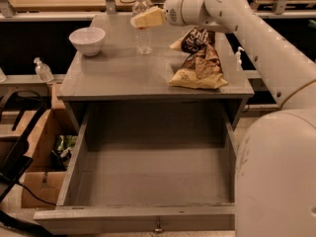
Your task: Place water bottle into top drawer
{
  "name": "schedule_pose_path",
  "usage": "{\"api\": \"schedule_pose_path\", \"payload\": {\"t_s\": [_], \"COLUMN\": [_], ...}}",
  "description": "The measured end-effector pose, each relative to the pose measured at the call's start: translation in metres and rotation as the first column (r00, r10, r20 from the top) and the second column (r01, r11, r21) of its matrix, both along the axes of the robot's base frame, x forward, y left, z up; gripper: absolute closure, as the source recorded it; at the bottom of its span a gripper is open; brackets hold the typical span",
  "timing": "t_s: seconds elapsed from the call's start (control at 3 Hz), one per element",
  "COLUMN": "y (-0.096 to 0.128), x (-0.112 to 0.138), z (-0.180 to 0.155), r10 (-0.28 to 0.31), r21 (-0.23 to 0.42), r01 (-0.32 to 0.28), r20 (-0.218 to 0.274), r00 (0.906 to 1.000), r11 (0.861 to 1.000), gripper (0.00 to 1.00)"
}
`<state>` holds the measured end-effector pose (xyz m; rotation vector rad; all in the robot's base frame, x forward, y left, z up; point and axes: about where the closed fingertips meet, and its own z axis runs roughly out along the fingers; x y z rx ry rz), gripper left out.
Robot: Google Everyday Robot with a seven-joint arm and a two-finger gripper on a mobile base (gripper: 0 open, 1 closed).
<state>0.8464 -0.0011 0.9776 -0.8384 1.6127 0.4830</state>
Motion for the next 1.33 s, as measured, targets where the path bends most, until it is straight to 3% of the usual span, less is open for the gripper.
{"api": "schedule_pose_path", "payload": {"t_s": [0.67, 1.33], "y": [0.024, 0.033], "x": [0.029, 0.037], "z": [-0.013, -0.028], "r10": [-0.003, -0.005], "r21": [0.039, 0.034], "r01": [0.004, 0.007], "r20": [-0.023, -0.050], "r00": [0.9997, 0.9987], "r11": [0.999, 0.999], "gripper": [0.00, 0.41]}}
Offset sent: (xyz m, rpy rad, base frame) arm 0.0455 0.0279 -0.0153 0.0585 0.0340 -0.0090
